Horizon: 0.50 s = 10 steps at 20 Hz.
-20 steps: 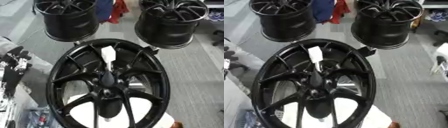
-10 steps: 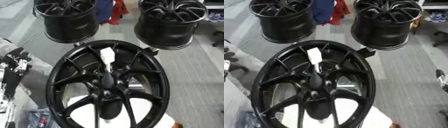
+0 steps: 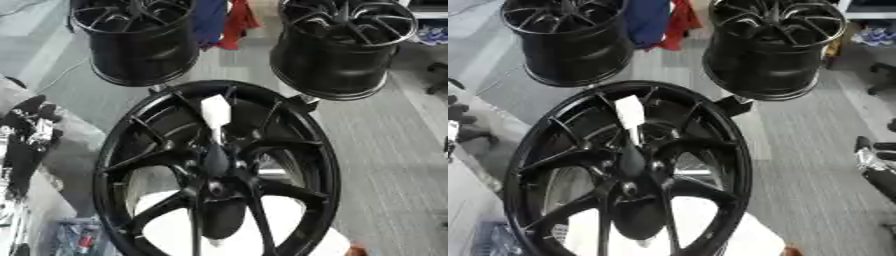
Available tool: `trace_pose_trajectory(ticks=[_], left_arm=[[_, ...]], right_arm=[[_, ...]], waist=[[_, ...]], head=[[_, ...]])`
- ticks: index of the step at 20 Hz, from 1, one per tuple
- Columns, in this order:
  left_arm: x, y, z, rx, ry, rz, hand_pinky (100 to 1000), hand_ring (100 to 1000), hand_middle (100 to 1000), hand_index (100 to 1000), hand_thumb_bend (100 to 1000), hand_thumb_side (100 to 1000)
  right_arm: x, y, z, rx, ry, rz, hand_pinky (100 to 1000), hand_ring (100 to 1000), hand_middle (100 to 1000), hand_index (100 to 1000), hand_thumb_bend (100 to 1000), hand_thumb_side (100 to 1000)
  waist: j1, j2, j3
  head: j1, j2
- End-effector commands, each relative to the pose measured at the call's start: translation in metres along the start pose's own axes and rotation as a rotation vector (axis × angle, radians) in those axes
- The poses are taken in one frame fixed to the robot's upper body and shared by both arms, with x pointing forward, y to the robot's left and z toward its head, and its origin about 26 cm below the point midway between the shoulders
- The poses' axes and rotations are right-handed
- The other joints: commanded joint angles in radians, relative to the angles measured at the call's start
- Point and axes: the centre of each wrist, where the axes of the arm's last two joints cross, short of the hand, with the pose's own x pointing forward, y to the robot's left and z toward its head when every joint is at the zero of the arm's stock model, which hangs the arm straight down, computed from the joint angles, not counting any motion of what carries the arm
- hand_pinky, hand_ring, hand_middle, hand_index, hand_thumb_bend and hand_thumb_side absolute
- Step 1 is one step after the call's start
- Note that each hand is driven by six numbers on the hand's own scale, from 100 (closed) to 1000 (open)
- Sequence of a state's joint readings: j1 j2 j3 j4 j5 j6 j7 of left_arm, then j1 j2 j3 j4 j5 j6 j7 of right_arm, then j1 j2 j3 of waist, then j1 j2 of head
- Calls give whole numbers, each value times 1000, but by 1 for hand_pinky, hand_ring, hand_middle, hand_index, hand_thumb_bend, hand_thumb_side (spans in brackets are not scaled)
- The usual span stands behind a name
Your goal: Pull the pin out of the wheel hub.
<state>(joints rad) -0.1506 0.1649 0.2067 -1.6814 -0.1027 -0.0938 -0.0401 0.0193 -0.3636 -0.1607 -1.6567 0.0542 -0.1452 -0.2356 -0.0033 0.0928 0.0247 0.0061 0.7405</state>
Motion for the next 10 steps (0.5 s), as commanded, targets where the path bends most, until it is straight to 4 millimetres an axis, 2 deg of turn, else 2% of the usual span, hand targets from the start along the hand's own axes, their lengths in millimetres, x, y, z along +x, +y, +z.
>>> trace_pose_trajectory(ticks=[1,6,10], left_arm=[[9,1,-6,-1,-37,1,592,681,681,834,203,576],[9,-2,-6,-10,-38,8,592,682,681,834,203,576],[9,-3,-6,-14,-37,10,592,682,681,833,201,576]], right_arm=[[13,15,1,70,-42,-83,630,646,797,858,255,244],[23,44,8,210,-57,-197,628,640,789,824,247,239],[27,60,7,268,-65,-249,627,636,788,834,235,231]], waist=[[1,-8,2],[3,-7,4],[5,-8,4]], head=[[0,-13],[-5,-10],[-7,-11]])
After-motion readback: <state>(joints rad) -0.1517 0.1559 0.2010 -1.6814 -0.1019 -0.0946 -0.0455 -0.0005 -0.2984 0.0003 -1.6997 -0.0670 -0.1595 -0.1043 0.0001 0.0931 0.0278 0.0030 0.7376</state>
